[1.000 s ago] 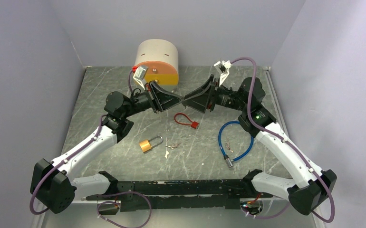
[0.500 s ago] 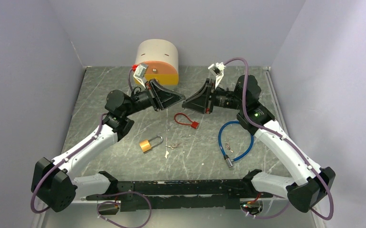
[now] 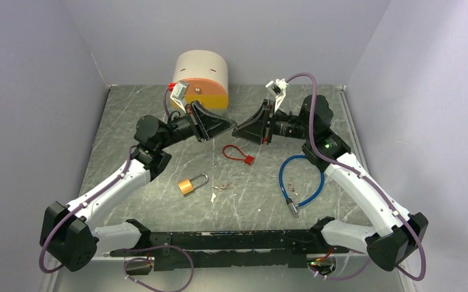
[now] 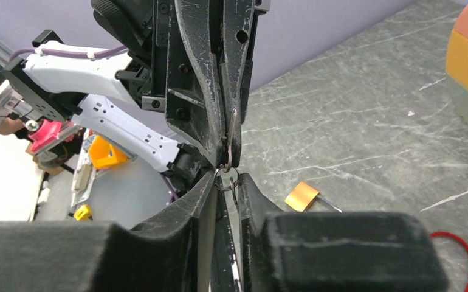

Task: Unlock with the key

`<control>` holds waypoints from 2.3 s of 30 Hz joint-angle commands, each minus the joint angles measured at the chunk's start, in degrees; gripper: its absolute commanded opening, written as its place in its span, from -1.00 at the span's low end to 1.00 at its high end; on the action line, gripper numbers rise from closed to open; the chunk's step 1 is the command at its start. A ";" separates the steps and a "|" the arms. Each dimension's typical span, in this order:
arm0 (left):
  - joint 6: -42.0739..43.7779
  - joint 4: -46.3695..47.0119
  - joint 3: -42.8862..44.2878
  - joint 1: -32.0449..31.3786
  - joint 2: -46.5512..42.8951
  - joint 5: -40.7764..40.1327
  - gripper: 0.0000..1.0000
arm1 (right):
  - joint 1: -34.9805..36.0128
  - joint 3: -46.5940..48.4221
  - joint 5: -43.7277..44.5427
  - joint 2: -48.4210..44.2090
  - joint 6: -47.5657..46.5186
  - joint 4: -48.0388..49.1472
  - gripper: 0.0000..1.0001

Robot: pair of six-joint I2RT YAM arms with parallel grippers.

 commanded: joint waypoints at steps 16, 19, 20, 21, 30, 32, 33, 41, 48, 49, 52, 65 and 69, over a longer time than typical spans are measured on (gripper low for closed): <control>-4.63 5.25 0.98 -0.12 2.41 -1.91 -0.64 | -0.13 4.84 1.74 -0.23 -8.18 -6.04 -1.00; -3.75 3.21 1.36 -0.14 2.27 -1.34 -0.42 | -0.17 4.55 3.38 -0.23 -7.75 -5.94 -1.00; -3.57 2.80 1.16 -0.16 2.05 -1.45 -0.32 | -0.20 4.39 4.21 -0.37 -7.35 -5.51 -1.00; -3.40 2.68 0.69 -0.16 1.73 -1.76 -0.21 | -0.14 4.13 4.94 -0.53 -6.97 -5.04 -1.00; -7.03 6.93 -4.54 -0.16 0.33 -3.83 0.18 | -0.48 0.14 8.32 -2.06 -0.90 3.24 -1.00; -8.47 8.44 -5.18 -0.17 0.83 -3.87 0.17 | -0.55 0.09 8.32 -1.98 -0.48 3.82 -1.00; -9.04 9.33 -5.42 -0.13 1.17 -3.87 0.14 | -0.57 0.14 8.17 -1.85 -0.44 3.90 -1.00; -13.56 16.02 -5.93 -0.16 3.51 -5.01 0.13 | -0.89 0.40 6.98 -1.53 -0.48 3.83 -1.00; -17.59 20.57 -6.40 -0.12 5.39 -7.14 0.05 | -1.10 -0.21 5.42 -1.67 -0.24 4.54 -1.00; -17.39 20.22 -6.50 -0.15 5.32 -7.54 0.04 | -1.14 -0.25 5.08 -1.71 -0.30 4.62 -1.00; -17.00 18.45 -6.48 -0.16 4.63 -8.83 0.06 | -1.26 -0.63 3.44 -1.86 -0.50 4.83 -1.00; -22.34 -6.87 -2.28 -0.16 1.65 -12.72 0.27 | -1.53 -0.62 3.08 -1.84 -0.96 4.49 -1.00; -27.19 -24.91 2.48 0.00 0.84 -11.20 0.39 | -1.47 -0.53 4.51 -1.18 -0.12 6.10 -1.00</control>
